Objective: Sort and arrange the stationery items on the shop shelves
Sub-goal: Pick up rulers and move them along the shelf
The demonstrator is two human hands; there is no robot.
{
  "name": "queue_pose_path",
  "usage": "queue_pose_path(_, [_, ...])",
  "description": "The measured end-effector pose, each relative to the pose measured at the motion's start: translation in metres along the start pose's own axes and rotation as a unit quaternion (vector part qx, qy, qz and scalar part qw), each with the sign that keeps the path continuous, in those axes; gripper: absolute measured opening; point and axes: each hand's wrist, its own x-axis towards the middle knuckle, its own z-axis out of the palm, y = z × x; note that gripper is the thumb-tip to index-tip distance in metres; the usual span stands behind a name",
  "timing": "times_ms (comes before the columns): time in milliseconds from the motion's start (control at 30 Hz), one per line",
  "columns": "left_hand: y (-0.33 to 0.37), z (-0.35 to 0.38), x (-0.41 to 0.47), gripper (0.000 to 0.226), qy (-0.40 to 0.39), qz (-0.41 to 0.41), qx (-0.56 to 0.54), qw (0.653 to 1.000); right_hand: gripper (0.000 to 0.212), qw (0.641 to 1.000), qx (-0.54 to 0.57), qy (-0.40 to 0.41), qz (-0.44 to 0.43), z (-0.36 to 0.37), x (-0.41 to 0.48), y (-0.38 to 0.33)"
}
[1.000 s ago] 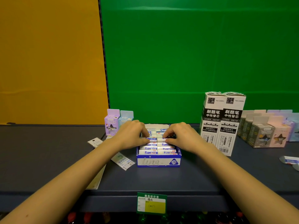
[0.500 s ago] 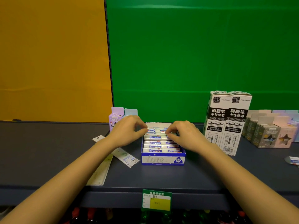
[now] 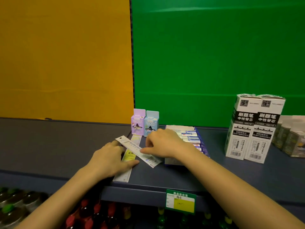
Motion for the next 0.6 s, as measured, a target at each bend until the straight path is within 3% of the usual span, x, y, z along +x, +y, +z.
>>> queue_pose_path(167, [-0.016,-0.001,0.006,0.040,-0.034,-0.036,-0.041,0.998,0.054,0.994,-0.073,-0.070,0.033,0.008,0.010,-0.009])
queue_pose_path(400, [-0.026,-0.011,0.016,0.036,-0.101,-0.105,-0.189,0.971,0.054,0.995,-0.060,-0.077,0.027,0.014,0.020,-0.016])
queue_pose_path(600, [-0.032,-0.017,0.019,0.034,-0.156,-0.106,-0.244,0.951,0.054,0.985,0.006,-0.169,0.047,0.008,0.026,-0.018])
